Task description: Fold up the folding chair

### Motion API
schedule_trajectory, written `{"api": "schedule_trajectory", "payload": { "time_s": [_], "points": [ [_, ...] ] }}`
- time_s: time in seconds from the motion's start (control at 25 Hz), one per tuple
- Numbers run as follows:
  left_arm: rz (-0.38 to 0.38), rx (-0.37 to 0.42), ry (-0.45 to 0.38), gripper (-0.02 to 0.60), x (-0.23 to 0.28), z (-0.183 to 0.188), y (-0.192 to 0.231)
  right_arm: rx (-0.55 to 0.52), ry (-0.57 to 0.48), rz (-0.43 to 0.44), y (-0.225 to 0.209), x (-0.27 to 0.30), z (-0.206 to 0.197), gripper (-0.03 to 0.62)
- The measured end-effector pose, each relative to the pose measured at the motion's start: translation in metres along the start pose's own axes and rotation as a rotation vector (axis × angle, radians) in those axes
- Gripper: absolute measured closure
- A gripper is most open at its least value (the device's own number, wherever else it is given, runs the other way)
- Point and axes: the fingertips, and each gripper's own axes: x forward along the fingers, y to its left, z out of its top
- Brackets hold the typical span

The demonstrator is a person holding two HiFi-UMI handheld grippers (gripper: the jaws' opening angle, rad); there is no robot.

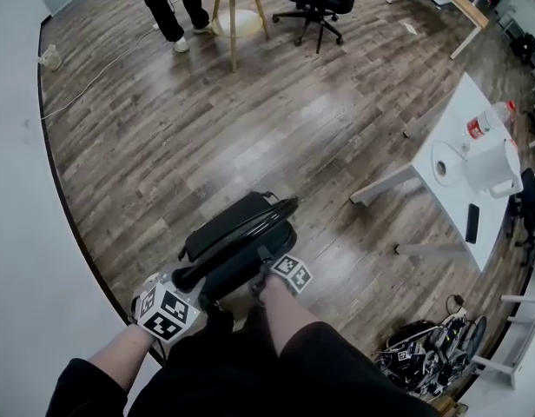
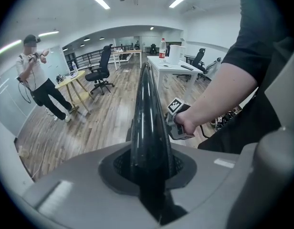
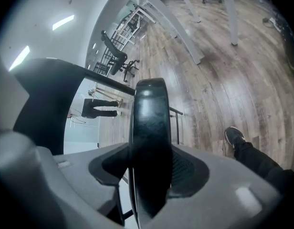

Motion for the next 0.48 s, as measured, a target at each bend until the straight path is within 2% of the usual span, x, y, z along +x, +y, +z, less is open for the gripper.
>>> {"api": "schedule_trajectory", "payload": {
  "time_s": [0.48],
  "points": [
    [0.022,-0.005,-0.005,0.506,-0.004,0.002,-0.006,-0.013,0.008,0.011,0.052,0.010,-0.001,0.382]
  ]
}}
